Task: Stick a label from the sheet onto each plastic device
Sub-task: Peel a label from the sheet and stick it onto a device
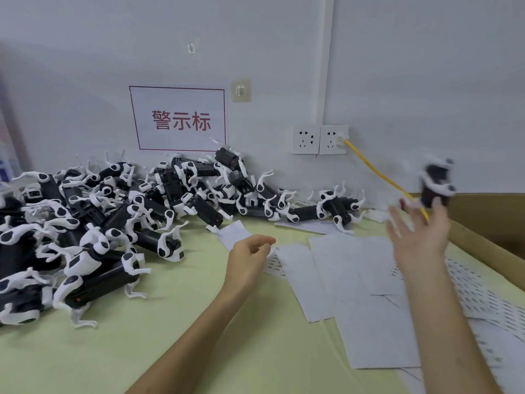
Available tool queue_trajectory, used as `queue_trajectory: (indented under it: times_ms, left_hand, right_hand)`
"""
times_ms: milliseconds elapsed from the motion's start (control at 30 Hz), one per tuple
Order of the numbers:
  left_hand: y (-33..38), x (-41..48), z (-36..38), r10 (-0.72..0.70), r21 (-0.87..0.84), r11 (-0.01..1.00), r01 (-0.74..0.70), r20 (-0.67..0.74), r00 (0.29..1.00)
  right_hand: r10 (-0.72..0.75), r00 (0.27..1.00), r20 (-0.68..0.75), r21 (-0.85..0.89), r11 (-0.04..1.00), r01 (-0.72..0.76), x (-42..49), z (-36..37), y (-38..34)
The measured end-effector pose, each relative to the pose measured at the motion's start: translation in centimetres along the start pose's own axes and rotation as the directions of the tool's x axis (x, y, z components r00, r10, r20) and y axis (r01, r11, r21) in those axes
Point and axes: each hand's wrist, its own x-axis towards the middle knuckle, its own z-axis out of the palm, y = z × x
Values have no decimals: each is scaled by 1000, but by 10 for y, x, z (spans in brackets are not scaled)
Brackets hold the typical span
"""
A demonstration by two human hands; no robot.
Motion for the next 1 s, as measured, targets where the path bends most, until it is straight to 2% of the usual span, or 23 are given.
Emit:
queue_trajectory:
  times_ms: [67,133,233,333,400,567,633,800,1000]
  left_hand:
    - [-4,3,-2,11,33,999,-10,-41,999]
    - [-7,6,-4,4,43,999,0,-90,996]
    - [-9,12,-10,-69,-27,997,66,-169,983]
    - [-11,21,-22,-230,-268,949,166,-229,946]
    - [-14,25,-29,-338,-429,875,223,-214,916]
    - [-22,39,-46,-486,-603,732,317,-136,864]
    - [-26,45,-54,-522,-626,697,350,-107,846]
    - [-30,55,-61,-535,-614,696,373,-97,839]
    - [-29,69,-57,-439,-517,798,310,-145,887]
  right_hand:
    - [-87,983,-164,-103,992,70,3,-10,-6]
    - [-46,972,-231,-110,994,21,2,-13,-2]
    - [34,979,-199,-112,992,-57,-3,-5,7]
    - [29,991,-132,-156,986,-49,-7,3,16]
    - [43,994,-98,-185,981,-60,-9,6,21]
    - [127,990,-65,-213,967,-138,-11,8,27]
    - [154,986,-57,-212,964,-163,-11,8,28]
    - [188,981,-44,-231,954,-193,-10,10,31]
    - [203,979,-35,-241,949,-205,-11,12,33]
